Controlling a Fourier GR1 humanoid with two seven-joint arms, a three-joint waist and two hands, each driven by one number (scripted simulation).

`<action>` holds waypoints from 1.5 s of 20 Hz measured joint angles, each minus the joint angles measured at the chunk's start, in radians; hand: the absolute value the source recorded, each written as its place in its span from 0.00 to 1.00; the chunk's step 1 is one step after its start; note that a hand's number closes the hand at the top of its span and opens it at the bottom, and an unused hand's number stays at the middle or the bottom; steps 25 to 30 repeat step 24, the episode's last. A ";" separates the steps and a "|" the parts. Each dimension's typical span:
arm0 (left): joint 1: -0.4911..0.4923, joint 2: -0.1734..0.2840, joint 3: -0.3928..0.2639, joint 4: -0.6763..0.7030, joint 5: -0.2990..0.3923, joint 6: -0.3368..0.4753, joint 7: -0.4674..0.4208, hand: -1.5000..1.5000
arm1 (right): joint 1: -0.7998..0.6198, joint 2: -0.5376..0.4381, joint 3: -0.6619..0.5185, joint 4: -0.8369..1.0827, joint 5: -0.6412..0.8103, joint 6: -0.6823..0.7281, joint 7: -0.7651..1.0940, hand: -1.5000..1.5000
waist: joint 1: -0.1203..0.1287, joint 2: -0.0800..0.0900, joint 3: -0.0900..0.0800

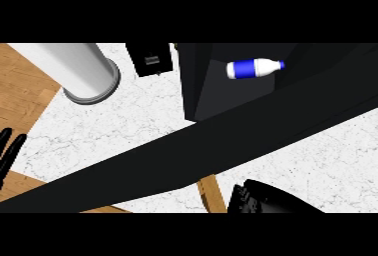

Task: Pick up the bottled water, place it into the cabinet and close the cabinet

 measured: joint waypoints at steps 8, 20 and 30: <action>0.005 -0.002 0.012 0.027 0.011 -0.006 0.000 0.00 | -0.278 0.182 -0.121 0.274 0.086 -0.212 0.102 1.00 | -0.026 -0.011 0.008; 0.021 -0.013 0.030 0.053 0.025 -0.035 -0.013 0.00 | -0.608 0.244 -0.210 0.627 0.065 -0.533 0.153 0.00 | -0.059 -0.029 0.019; 0.029 -0.009 0.040 0.056 0.029 -0.044 -0.013 0.00 | -0.642 0.244 -0.198 0.670 0.023 -0.603 0.162 0.00 | -0.068 -0.036 0.021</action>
